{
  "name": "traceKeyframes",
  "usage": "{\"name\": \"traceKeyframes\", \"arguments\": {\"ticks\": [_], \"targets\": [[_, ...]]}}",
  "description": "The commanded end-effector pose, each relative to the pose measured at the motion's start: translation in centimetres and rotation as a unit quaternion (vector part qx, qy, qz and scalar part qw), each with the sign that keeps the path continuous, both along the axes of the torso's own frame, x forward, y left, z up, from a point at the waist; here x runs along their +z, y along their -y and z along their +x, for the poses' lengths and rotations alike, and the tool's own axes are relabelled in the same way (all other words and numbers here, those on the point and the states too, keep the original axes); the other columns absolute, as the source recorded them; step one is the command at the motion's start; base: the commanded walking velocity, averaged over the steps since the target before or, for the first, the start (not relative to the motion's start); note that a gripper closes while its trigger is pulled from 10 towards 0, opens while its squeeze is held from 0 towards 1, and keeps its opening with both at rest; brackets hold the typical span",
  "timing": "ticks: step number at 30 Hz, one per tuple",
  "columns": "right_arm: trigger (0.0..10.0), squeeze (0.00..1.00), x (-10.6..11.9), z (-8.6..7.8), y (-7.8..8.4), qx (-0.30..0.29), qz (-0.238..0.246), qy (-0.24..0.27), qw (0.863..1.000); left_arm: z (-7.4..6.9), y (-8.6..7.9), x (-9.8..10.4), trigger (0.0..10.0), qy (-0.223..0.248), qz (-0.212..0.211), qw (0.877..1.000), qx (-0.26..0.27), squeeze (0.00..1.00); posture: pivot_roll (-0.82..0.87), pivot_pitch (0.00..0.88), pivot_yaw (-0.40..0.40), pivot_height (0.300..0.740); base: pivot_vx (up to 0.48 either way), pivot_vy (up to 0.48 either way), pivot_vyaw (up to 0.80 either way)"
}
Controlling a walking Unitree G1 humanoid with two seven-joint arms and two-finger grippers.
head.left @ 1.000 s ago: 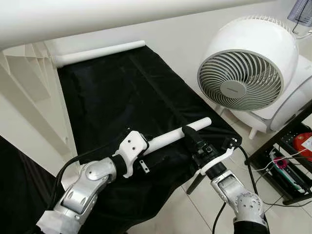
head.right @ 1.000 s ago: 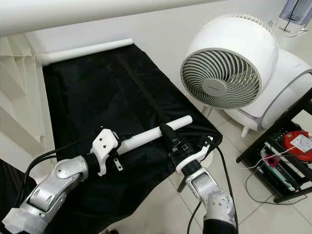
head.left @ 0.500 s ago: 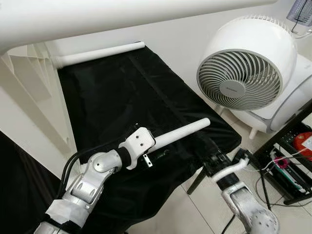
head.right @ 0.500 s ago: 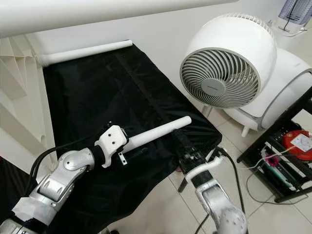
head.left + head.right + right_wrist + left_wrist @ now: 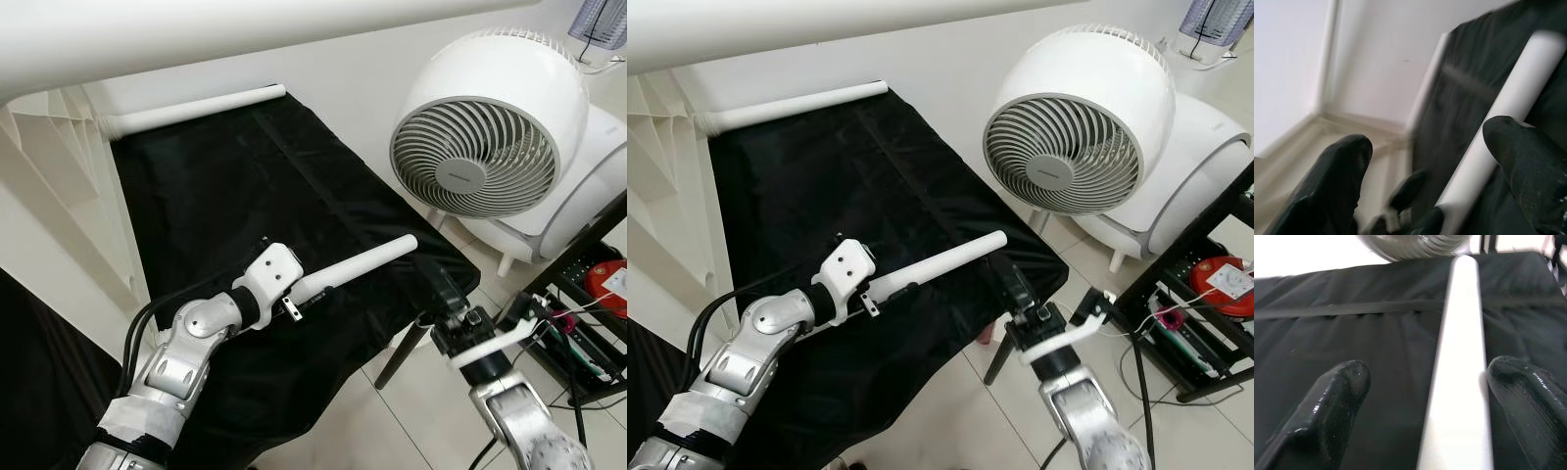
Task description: Building children table
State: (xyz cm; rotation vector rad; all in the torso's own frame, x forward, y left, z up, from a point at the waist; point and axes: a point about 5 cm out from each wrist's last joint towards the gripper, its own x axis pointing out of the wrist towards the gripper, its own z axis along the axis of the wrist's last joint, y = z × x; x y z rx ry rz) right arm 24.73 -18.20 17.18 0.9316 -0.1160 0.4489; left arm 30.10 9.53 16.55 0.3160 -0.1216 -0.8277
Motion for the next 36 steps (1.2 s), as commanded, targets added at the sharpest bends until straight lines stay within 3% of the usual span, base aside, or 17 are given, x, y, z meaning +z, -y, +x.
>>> {"name": "traceKeyframes", "arguments": {"ticks": [1, 6, 15, 22, 34, 36], "targets": [[10.0, 0.0, -0.1, 0.5, 0.3, -0.025, -0.029, -0.01, 0.999, 0.1, -0.9, 0.1, 10.0, 0.0, -0.04, 0.996, 0.078, 0.0, -0.03, 0.146, 0.026, 0.74, 0.0, 0.0, 0.0], [10.0, 0.0, 1.1, 2.1, 0.5, -0.052, -0.118, 0.004, 0.992, -0.8, -2.0, 1.4, 10.0, 0.005, -0.08, 0.993, 0.085, 0.0, 0.0, 0.135, 0.011, 0.74, 0.0, 0.0, 0.0], [10.0, 0.0, 1.6, 3.1, -1.0, -0.051, -0.204, 0.035, 0.977, -2.5, -3.8, 2.9, 10.0, 0.034, -0.103, 0.989, 0.103, 0.0, 0.05, 0.11, -0.018, 0.74, 0.0, 0.0, 0.0], [10.0, 0.0, 1.3, 3.7, -1.2, -0.057, -0.22, 0.038, 0.973, -3.9, -4.3, 2.6, 10.0, 0.023, -0.124, 0.985, 0.117, 0.0, 0.05, 0.105, -0.021, 0.74, 0.0, 0.0, 0.0], [10.0, 0.0, 0.3, 4.0, -1.0, -0.066, -0.257, 0.036, 0.963, -6.2, -5.5, 0.4, 10.0, 0.004, -0.117, 0.977, 0.177, 0.0, 0.08, 0.116, -0.028, 0.74, 0.0, 0.0, 0.0], [10.0, 0.0, 0.0, 4.3, -0.9, -0.07, -0.267, 0.037, 0.96, -7.1, -6.1, 0.2, 10.0, -0.001, -0.115, 0.975, 0.192, 0.0, 0.1, 0.12, -0.034, 0.74, 0.0, 0.0, 0.0]]}}
